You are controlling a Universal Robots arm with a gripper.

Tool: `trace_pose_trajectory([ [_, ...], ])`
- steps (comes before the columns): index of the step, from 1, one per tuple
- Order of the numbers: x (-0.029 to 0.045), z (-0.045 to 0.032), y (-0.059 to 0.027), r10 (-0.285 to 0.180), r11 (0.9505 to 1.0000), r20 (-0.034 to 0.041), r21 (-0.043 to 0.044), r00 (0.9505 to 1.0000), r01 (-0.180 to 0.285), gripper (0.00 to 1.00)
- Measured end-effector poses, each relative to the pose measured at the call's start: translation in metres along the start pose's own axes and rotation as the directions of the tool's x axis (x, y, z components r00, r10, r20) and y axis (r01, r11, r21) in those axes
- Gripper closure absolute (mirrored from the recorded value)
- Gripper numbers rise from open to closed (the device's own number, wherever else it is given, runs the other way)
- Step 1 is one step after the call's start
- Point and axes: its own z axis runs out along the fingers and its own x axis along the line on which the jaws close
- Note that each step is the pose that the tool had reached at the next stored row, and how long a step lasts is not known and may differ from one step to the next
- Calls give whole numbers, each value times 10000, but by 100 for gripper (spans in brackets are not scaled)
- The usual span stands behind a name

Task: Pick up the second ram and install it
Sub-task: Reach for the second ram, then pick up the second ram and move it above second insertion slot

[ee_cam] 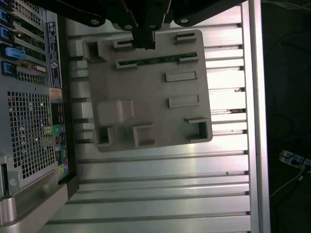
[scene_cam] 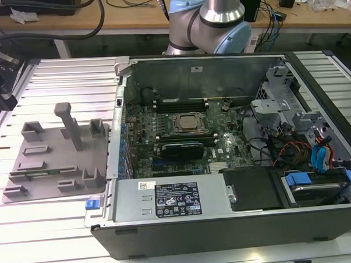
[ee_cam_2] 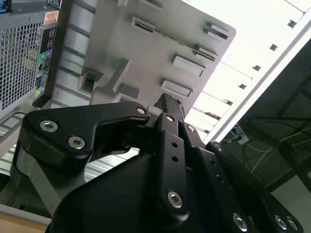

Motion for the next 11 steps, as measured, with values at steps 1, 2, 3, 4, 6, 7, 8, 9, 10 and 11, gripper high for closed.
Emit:
trace_pose_trajectory([
  [1, 0, 0, 0, 0, 10000, 0, -1, 10000, 0, 92],
  [2, 0, 0, -1, 1, 10000, 0, 0, 10000, -1, 92],
  [3, 0, 0, -2, 1, 10000, 0, -1, 10000, -1, 92],
  [4, 0, 0, -2, 0, 10000, 0, 0, 10000, 0, 92],
  [6, 0, 0, -3, 1, 10000, 0, 0, 10000, -1, 92],
  [7, 0, 0, -4, 0, 10000, 0, -1, 10000, 0, 92],
  [8, 0, 0, -4, -77, 10000, -2, -2, 10000, 77, 92],
  [9, 0, 0, -4, -332, 9994, -15, -8, 9994, 332, 92],
  [10, 0, -1, -4, -490, 9988, -23, -12, 9988, 490, 92],
  [11, 0, 0, -4, -670, 9978, -30, -17, 9977, 670, 92],
])
